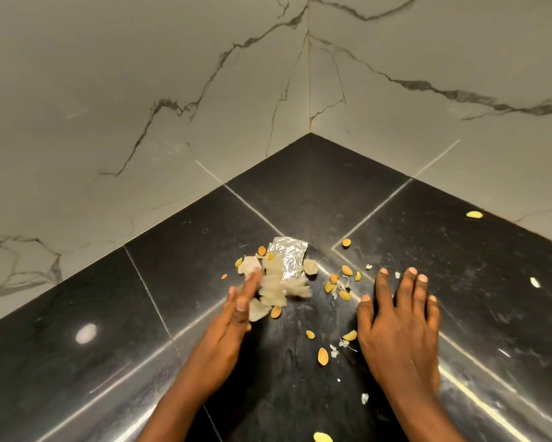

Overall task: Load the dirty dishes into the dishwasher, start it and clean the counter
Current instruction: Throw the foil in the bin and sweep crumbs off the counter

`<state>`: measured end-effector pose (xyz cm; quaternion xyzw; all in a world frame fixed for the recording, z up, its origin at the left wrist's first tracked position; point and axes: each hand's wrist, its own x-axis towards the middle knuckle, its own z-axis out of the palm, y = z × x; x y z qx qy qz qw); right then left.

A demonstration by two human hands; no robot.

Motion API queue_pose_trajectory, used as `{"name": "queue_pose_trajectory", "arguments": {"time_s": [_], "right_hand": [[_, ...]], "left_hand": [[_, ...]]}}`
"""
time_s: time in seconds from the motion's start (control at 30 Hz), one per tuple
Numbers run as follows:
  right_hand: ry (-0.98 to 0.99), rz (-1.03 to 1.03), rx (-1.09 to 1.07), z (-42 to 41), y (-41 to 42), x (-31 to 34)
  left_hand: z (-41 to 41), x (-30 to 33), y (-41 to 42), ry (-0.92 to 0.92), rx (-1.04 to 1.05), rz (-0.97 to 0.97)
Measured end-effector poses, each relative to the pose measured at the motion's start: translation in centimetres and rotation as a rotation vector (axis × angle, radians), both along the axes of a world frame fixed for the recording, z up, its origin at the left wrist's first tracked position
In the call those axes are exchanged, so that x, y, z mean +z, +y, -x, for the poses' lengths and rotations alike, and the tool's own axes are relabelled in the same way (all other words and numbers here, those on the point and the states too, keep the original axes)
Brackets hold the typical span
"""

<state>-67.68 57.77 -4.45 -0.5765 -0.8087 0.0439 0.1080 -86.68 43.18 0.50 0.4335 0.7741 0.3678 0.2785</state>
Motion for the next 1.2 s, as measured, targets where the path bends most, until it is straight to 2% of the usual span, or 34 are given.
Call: {"name": "queue_pose_trajectory", "arguments": {"time_s": [0.07,0.13,0.17,0.27,0.33,0.4,0.47,0.57,0.63,0.7,0.8,0.87,0.9,0.97,1.07,1.13,1.2], "right_hand": [[0.030,0.019,0.002,0.3,-0.2,0.3],[0.116,0.046,0.026,0.7,-0.4,0.6],[0.207,0.061,0.011,0.1,-0.2,0.7],[0.617,0.057,-0.019,-2.5,3.3,2.3],[0.686,-0.048,-0.041,-4.1,8.4,2.8],[0.545,-0.117,-0.076,-5.1,14.6,2.8],[0.347,-0.093,-0.085,-5.4,19.4,2.5],[0.193,-0.028,-0.092,-4.2,21.9,1.2],[0.209,-0.046,-0.123,-2.4,20.5,1.0],[0.326,-0.061,-0.141,-0.8,16.6,1.6],[0.455,0.046,0.068,1.0,7.1,2.4],[0.450,-0.042,0.236,0.0,2.5,3.1],[0.478,-0.110,0.240,-1.3,2.6,3.5],[0.414,-0.174,0.025,-5.2,5.8,3.4],[0.104,0.085,-0.383,-11.7,10.6,2.3],[0.009,0.202,-0.402,-11.7,10.2,1.6],[0.012,0.243,-0.244,-8.3,7.2,1.5]], "left_hand": [[-1.0,1.6,1.2,-0.116,-0.006,-0.173],[1.7,1.4,1.5,-0.020,0.148,-0.284],[3.2,0.8,1.8,0.078,0.224,-0.255],[6.7,-2.4,2.2,0.384,0.294,0.035],[7.1,-3.9,2.9,0.509,0.278,0.159],[6.9,-4.0,3.2,0.550,0.265,0.196],[7.0,-3.8,3.2,0.545,0.277,0.185],[7.1,-3.8,3.2,0.566,0.277,0.190],[7.1,-3.8,3.4,0.569,0.276,0.196],[7.2,-3.8,3.5,0.570,0.275,0.205],[7.7,-4.3,3.4,0.562,0.271,0.215],[8.0,-4.8,3.5,0.574,0.265,0.214],[8.2,-5.0,3.5,0.583,0.265,0.213],[8.6,-5.6,3.4,0.601,0.266,0.217],[8.9,-5.9,3.4,0.627,0.267,0.239],[8.5,-5.7,3.5,0.635,0.257,0.231],[7.9,-5.1,3.6,0.624,0.258,0.224]]}}
